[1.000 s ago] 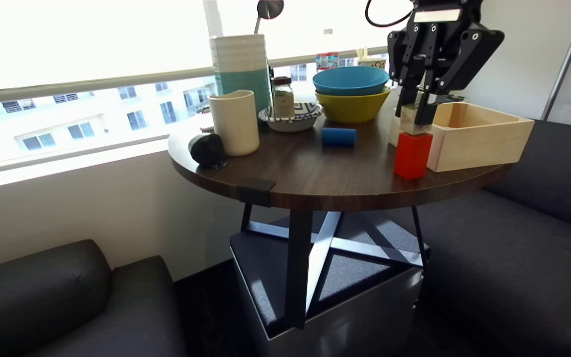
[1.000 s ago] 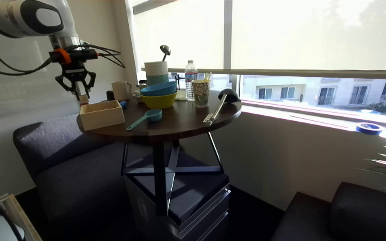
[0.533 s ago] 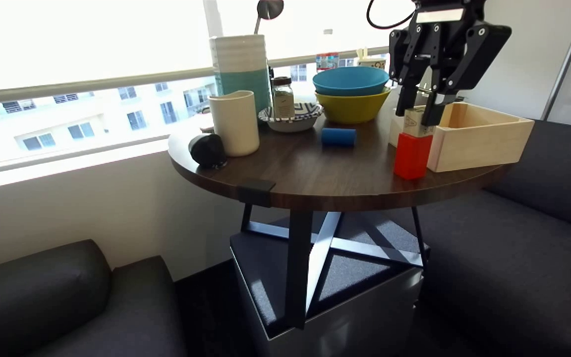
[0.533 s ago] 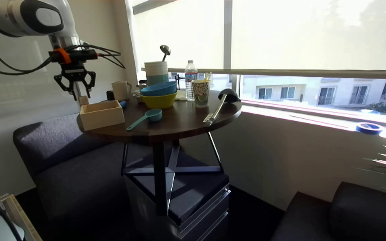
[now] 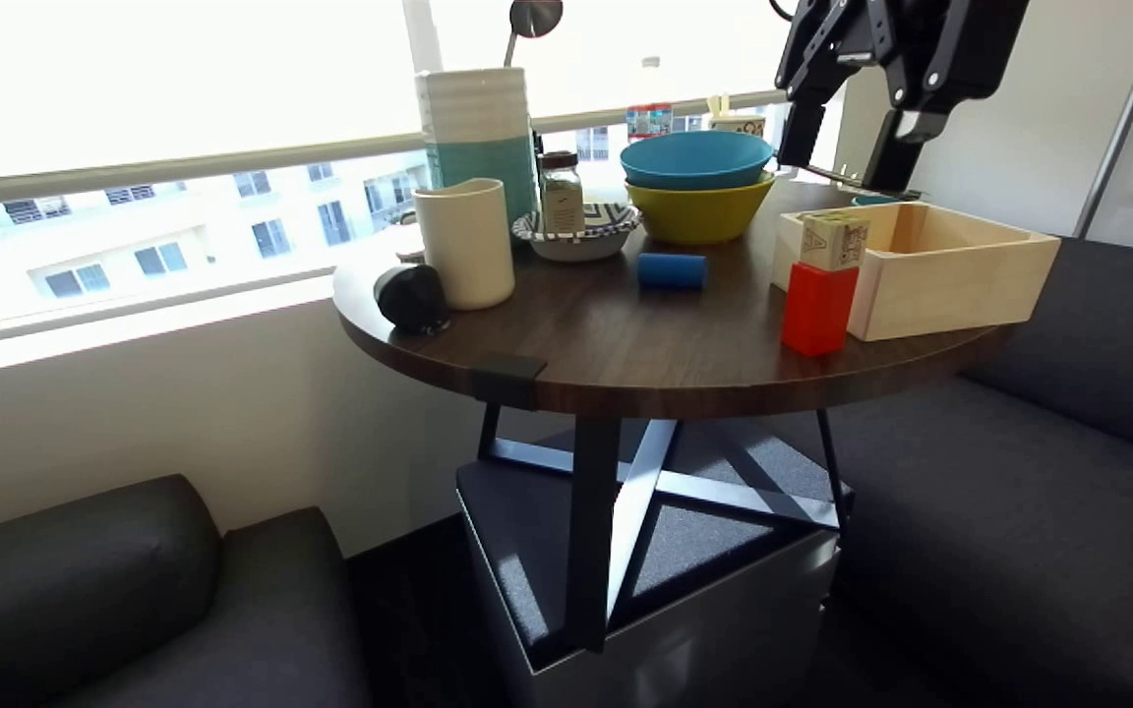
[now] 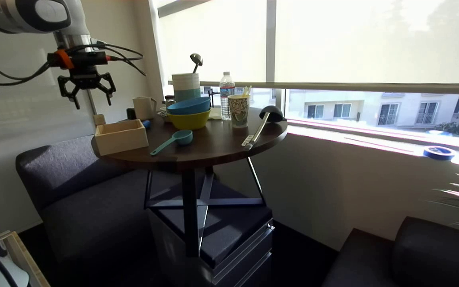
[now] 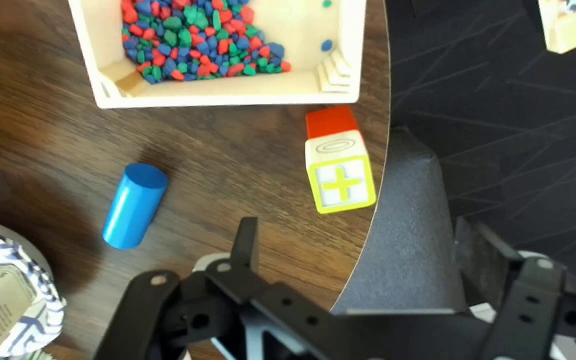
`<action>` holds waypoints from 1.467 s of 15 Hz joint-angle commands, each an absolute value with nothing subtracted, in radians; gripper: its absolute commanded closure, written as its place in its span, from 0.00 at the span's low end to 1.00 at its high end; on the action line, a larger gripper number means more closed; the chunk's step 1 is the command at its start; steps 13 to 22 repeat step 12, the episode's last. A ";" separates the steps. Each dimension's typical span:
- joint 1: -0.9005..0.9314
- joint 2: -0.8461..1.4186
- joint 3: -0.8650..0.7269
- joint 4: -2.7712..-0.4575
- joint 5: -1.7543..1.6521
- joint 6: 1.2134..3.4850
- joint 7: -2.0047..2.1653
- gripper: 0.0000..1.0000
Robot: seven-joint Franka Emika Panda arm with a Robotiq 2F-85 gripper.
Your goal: Flip the orange block over and put the wooden block onto it
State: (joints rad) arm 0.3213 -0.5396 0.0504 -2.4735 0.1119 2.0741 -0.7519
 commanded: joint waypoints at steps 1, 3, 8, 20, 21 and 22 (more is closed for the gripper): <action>0.290 -0.589 0.078 -2.448 0.127 2.010 -0.557 0.00; 0.282 -0.605 0.084 -2.428 0.119 1.959 -0.442 0.00; 0.251 -0.627 0.121 -2.413 0.121 1.930 -0.167 0.00; 0.263 -0.615 0.111 -2.417 0.115 1.946 -0.192 0.00; 0.263 -0.615 0.111 -2.417 0.115 1.946 -0.192 0.00; 0.263 -0.615 0.111 -2.417 0.115 1.946 -0.192 0.00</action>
